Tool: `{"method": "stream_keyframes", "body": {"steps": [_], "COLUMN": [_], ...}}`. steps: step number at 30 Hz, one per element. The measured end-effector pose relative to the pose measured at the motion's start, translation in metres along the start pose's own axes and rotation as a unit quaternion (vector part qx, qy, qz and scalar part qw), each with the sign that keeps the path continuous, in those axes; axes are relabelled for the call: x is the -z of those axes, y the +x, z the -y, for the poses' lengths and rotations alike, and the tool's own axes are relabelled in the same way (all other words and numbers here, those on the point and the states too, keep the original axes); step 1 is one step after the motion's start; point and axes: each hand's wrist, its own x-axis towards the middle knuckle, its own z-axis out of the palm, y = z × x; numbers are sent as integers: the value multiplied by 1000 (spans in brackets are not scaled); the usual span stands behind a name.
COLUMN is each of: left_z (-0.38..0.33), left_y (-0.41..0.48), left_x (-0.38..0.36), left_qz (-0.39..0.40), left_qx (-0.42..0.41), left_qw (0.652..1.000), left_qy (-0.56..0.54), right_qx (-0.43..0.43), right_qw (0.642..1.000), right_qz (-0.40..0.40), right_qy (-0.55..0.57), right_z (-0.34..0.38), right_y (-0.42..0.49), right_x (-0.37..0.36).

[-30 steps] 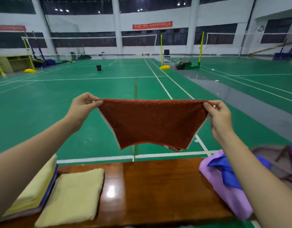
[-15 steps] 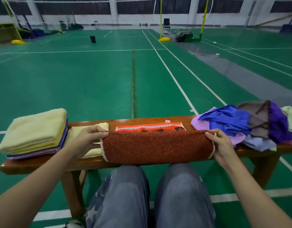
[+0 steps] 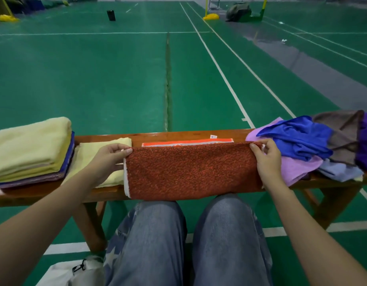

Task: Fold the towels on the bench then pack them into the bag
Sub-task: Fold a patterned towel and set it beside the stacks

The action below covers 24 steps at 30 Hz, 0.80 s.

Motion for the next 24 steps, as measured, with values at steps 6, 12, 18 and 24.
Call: {"method": "stream_keyframes", "body": {"steps": [6, 12, 18, 24], "left_z": [3, 19, 32, 47], "left_y": [46, 93, 121, 131], "left_x": [-13, -27, -42, -52], "left_qz": [-87, -151, -147, -158], "left_qx": [-27, -69, -75, -73], "left_qw": [993, 949, 905, 854], "left_qy": [72, 269, 393, 491], "right_qx": [5, -29, -37, 18], "right_qw": [998, 992, 965, 922], "right_qz": [-26, -21, 9, 20], "right_qy": [-53, -118, -259, -385], "right_z": [-10, -31, -59, -73], "right_y": [32, 52, 69, 76], "right_x": [-28, -52, -67, -78]}}
